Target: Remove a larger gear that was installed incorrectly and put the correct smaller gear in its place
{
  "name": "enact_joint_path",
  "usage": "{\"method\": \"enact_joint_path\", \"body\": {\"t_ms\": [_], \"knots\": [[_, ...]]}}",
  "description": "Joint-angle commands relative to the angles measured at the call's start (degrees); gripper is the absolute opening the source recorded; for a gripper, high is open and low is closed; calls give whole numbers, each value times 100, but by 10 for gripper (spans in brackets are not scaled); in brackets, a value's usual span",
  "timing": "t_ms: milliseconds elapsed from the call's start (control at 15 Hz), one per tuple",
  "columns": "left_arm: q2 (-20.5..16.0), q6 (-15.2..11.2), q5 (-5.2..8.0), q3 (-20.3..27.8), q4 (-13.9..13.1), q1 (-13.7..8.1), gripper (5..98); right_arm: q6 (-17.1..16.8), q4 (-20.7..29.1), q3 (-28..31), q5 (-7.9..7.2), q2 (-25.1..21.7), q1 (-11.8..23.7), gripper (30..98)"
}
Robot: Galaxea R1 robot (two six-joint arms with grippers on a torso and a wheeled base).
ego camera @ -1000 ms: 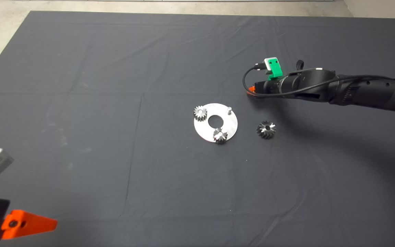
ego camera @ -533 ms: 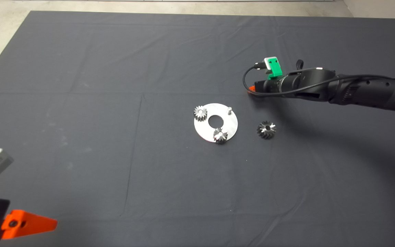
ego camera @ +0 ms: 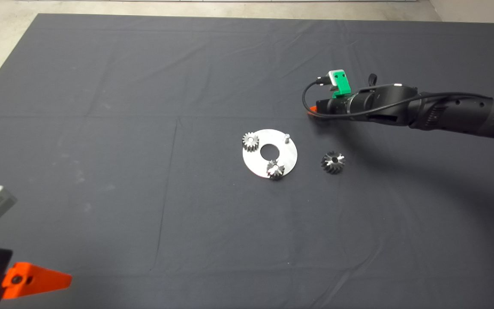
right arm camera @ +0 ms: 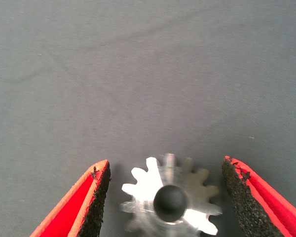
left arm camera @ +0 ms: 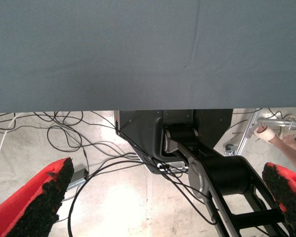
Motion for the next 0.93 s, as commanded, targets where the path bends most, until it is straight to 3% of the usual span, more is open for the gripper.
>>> {"method": "enact_joint_path", "body": {"t_ms": [0,400,533,867], "knots": [[9,-29,16,63,-76,-20,981,53,-142,6,14,52,37,603],[1,-29,16,63,-76,-20,981,31,-138,-11,14,69,2,603],[1,-22,16,63,-76,-20,981,48,-142,-64,14,69,2,555],[1,-29,16,63,-76,-20,981,48,-133,-73,5,69,10,506]]}}
